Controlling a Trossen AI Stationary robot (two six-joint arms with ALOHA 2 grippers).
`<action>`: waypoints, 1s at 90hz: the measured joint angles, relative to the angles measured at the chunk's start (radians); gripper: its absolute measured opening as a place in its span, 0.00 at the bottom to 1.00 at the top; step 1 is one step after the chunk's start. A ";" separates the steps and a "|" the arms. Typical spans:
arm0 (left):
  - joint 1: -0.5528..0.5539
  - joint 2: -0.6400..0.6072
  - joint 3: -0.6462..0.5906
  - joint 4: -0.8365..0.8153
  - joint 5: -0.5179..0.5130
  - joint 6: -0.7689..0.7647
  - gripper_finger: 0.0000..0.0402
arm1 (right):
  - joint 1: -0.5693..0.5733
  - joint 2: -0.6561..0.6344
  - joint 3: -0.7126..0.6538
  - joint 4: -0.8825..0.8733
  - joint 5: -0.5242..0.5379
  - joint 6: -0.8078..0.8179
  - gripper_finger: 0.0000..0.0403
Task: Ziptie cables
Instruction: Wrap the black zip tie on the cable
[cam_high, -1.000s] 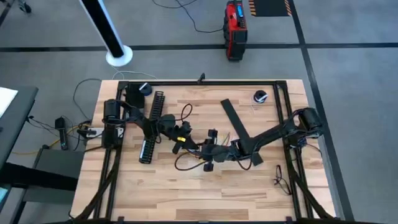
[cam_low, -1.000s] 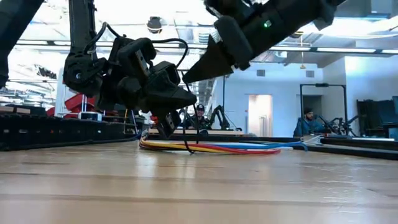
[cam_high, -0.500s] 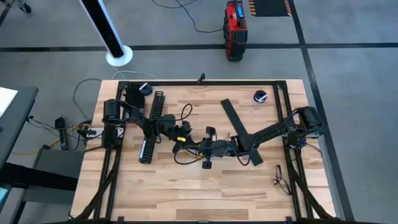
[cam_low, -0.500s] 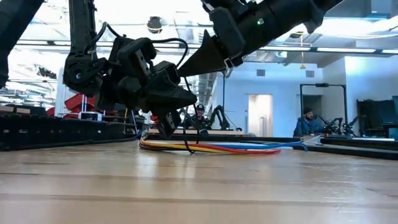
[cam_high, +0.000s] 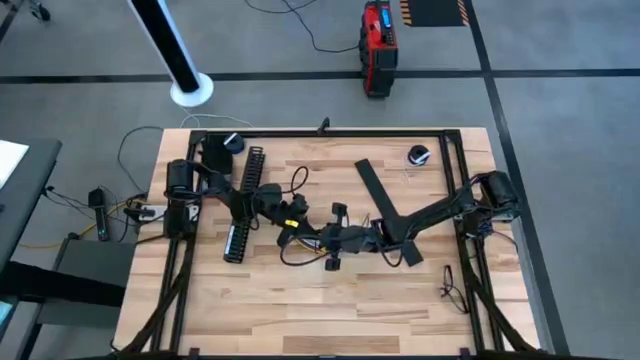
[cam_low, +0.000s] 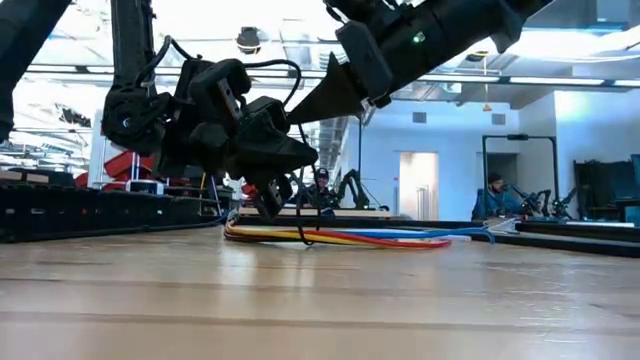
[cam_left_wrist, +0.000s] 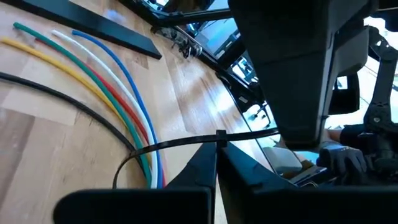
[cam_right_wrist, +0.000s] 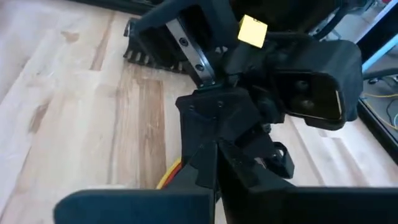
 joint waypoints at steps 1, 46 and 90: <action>0.000 0.000 0.000 -0.002 0.001 0.002 0.00 | 0.001 0.000 0.000 0.000 0.002 -0.001 0.00; 0.000 0.000 0.000 -0.018 -0.003 0.006 0.00 | 0.030 -0.004 0.000 -0.005 0.018 -0.023 0.09; 0.000 0.000 0.000 -0.017 -0.002 0.002 0.00 | 0.030 -0.004 0.005 -0.114 0.021 0.009 0.29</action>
